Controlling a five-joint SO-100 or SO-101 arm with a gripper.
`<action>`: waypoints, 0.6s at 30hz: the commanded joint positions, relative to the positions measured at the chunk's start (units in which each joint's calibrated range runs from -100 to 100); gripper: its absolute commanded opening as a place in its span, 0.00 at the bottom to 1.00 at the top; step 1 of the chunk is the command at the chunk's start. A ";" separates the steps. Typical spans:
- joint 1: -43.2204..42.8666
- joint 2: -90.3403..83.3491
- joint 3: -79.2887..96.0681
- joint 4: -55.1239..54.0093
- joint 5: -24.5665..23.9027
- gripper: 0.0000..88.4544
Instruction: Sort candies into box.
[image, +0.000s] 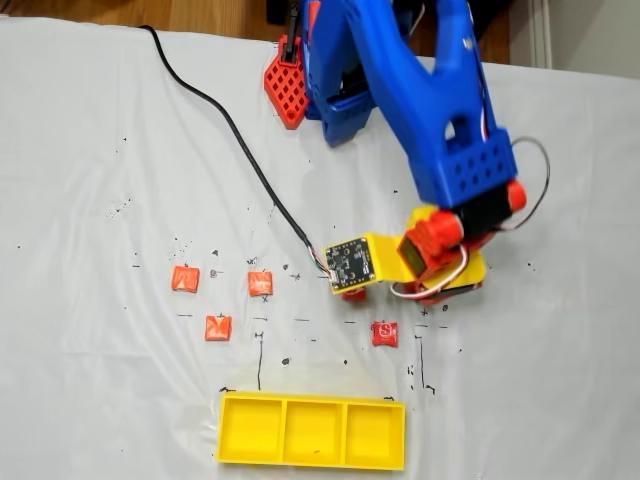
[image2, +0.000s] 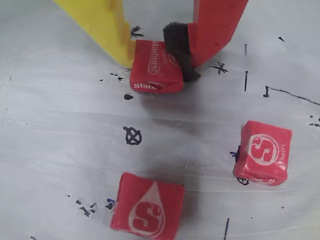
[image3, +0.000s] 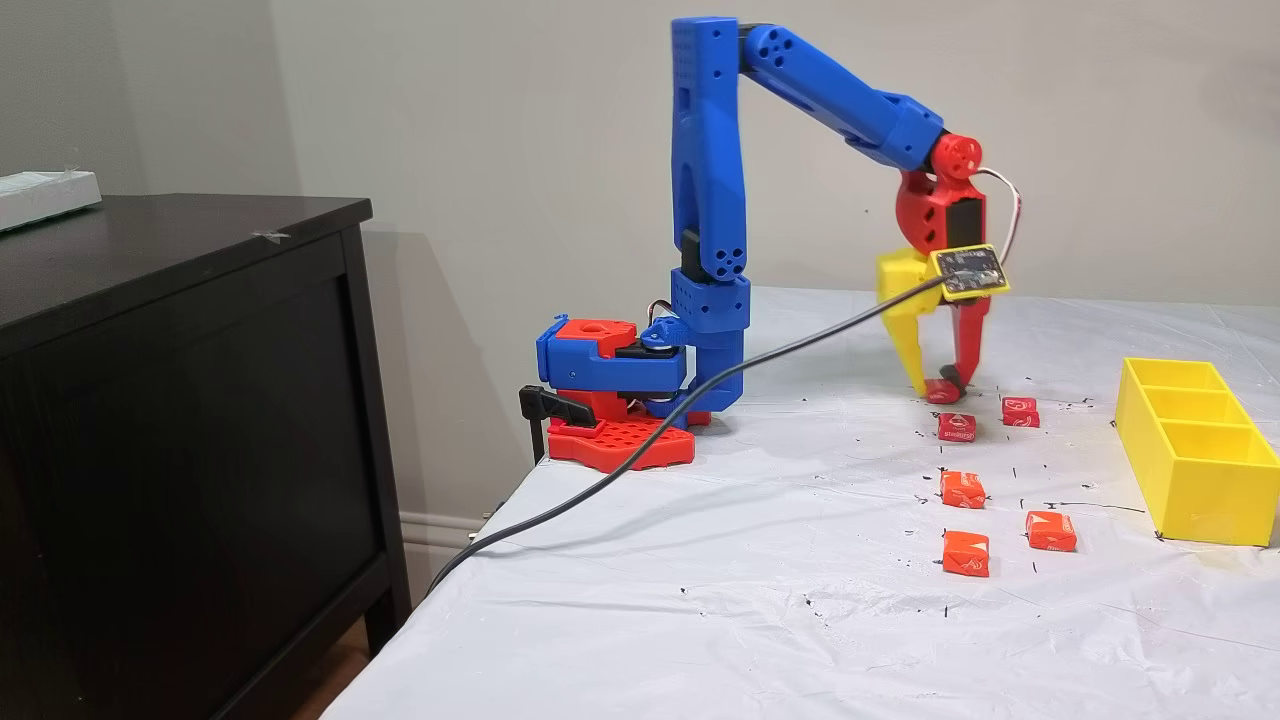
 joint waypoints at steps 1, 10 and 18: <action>3.20 -18.01 -0.78 0.23 1.22 0.00; 11.45 -22.67 -3.23 -8.36 1.71 0.00; 15.43 -7.32 -12.88 -17.94 1.37 0.00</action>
